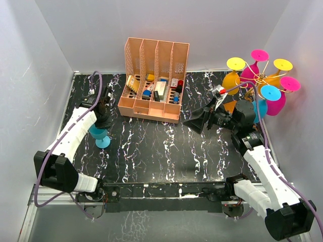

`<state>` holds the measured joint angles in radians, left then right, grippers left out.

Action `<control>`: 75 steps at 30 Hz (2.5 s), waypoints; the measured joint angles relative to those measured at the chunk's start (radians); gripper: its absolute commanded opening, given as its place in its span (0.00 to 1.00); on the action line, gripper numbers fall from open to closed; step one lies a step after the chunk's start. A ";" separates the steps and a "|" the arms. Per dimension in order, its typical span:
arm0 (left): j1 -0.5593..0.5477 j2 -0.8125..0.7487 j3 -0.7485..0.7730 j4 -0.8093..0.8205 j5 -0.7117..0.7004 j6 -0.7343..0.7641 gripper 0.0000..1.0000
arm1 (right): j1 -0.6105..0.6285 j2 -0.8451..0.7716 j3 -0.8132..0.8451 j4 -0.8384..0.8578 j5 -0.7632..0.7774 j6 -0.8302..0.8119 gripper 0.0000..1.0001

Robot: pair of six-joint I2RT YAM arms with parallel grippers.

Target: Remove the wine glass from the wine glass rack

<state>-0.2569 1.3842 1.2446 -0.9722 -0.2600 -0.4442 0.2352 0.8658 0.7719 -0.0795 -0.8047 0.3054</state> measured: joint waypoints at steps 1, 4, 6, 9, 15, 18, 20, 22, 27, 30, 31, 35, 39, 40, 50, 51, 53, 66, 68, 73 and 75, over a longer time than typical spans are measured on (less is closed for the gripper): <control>0.009 0.000 -0.002 0.005 0.010 0.005 0.02 | 0.000 0.000 0.003 0.000 -0.005 -0.001 0.93; 0.036 -0.009 -0.017 0.021 0.031 0.014 0.08 | 0.000 0.000 0.012 0.000 -0.013 -0.002 0.93; 0.048 -0.019 -0.034 0.029 0.041 0.016 0.10 | 0.000 0.000 0.018 0.000 -0.016 -0.001 0.93; 0.060 -0.035 -0.055 0.037 0.045 0.017 0.17 | 0.000 0.000 0.025 0.001 -0.019 -0.001 0.93; 0.065 -0.060 -0.068 0.038 0.035 0.016 0.41 | 0.000 0.000 0.032 0.003 -0.022 0.007 0.94; 0.065 -0.075 -0.067 0.037 0.031 0.014 0.50 | 0.000 0.000 0.032 0.004 -0.021 0.011 0.94; 0.065 -0.091 -0.067 0.036 0.030 0.009 0.57 | 0.000 0.000 0.032 0.004 -0.017 0.011 0.94; 0.065 -0.114 -0.066 0.037 0.026 0.006 0.68 | 0.000 0.003 0.034 0.004 -0.013 0.011 0.94; 0.065 -0.173 -0.035 0.037 0.000 -0.002 0.85 | 0.000 0.016 0.045 0.003 -0.006 0.011 0.94; 0.065 -0.202 0.007 0.046 -0.019 -0.006 0.93 | 0.000 0.020 0.056 -0.001 -0.005 0.011 0.94; 0.065 -0.211 0.018 0.053 -0.024 -0.009 0.95 | 0.000 0.021 0.060 0.000 -0.004 0.010 0.94; 0.065 -0.266 0.056 0.105 -0.047 -0.018 0.97 | 0.000 0.021 0.074 -0.002 0.003 0.010 0.94; 0.065 -0.343 0.064 0.205 -0.047 -0.003 0.97 | 0.000 0.021 0.092 -0.018 0.017 0.010 0.94; 0.065 -0.366 0.064 0.241 -0.039 0.006 0.97 | 0.000 0.021 0.098 -0.026 0.022 0.010 0.94; 0.065 -0.527 -0.010 0.817 0.173 0.075 0.97 | 0.000 0.014 0.181 -0.109 0.081 0.006 0.94; 0.065 -0.516 -0.018 0.872 0.196 0.077 0.97 | 0.000 0.012 0.189 -0.121 0.090 0.006 0.94; 0.065 -0.478 -0.023 0.966 0.238 0.078 0.97 | 0.000 0.003 0.207 -0.143 0.107 0.006 0.94; 0.014 -0.358 -0.169 1.258 0.362 0.126 0.97 | 0.000 0.015 0.417 -0.289 0.326 -0.002 0.94; -0.006 -0.375 -0.210 1.269 0.358 0.140 0.97 | 0.000 0.041 0.471 -0.322 0.410 -0.005 0.94; -0.082 -0.423 -0.288 1.288 0.317 0.196 0.97 | 0.000 0.120 0.584 -0.382 0.644 0.003 0.92; -0.120 -0.439 -0.315 1.309 0.291 0.222 0.97 | 0.000 0.162 0.631 -0.408 0.753 0.015 0.91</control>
<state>-0.3771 0.9451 0.9295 0.3370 0.0315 -0.2218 0.2356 1.0275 1.4025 -0.4877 -0.0517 0.3206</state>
